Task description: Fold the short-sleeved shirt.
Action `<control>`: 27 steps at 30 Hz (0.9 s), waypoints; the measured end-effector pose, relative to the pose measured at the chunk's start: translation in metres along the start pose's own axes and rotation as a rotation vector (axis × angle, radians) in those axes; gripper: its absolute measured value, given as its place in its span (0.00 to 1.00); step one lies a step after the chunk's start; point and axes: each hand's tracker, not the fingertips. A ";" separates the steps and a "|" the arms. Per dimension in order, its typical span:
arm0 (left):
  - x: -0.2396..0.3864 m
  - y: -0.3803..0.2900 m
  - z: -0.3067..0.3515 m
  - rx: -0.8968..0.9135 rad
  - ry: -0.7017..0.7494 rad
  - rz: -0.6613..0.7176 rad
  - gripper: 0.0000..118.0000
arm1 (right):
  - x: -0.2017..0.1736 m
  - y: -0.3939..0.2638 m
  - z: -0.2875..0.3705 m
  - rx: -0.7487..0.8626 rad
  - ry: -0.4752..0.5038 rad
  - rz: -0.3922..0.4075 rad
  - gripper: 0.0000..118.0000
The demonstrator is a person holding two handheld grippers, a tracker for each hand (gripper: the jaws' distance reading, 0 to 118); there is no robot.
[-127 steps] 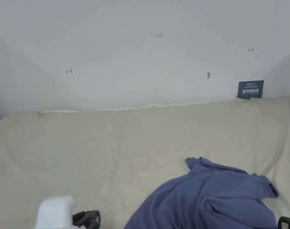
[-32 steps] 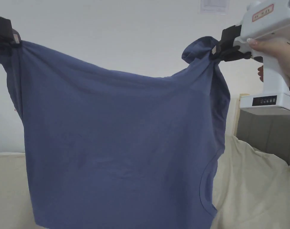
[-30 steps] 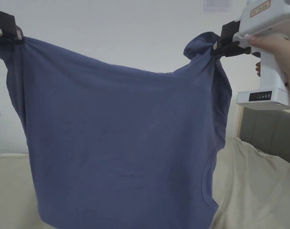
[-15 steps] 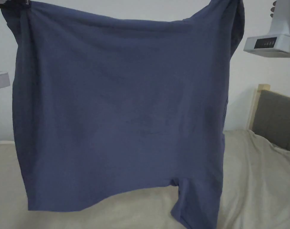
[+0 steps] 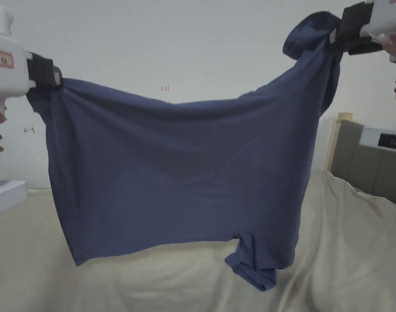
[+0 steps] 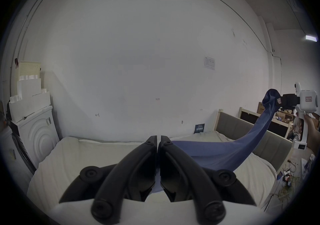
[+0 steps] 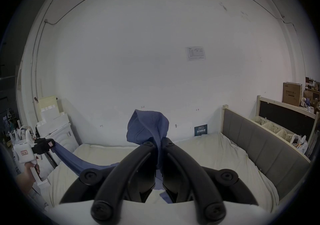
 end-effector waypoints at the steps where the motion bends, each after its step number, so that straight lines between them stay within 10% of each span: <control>1: 0.002 -0.006 0.014 -0.009 -0.009 -0.008 0.03 | 0.000 -0.005 0.013 -0.012 0.011 0.001 0.05; 12: 0.012 -0.171 0.124 -0.354 -0.085 0.015 0.03 | 0.021 -0.179 0.123 -0.266 0.125 -0.072 0.05; 16: 0.010 -0.263 0.108 -0.546 -0.091 0.036 0.03 | 0.022 -0.291 0.107 -0.401 0.074 0.045 0.05; 23: 0.000 -0.390 0.054 -0.892 -0.035 0.159 0.04 | 0.047 -0.446 0.025 -0.849 -0.078 -0.232 0.06; 25: -0.006 -0.404 0.053 -0.913 -0.026 0.258 0.27 | 0.058 -0.464 0.019 -0.879 -0.090 -0.325 0.20; 27: -0.012 -0.412 0.054 -0.916 -0.022 0.291 0.91 | 0.067 -0.473 0.011 -0.926 -0.073 -0.379 0.65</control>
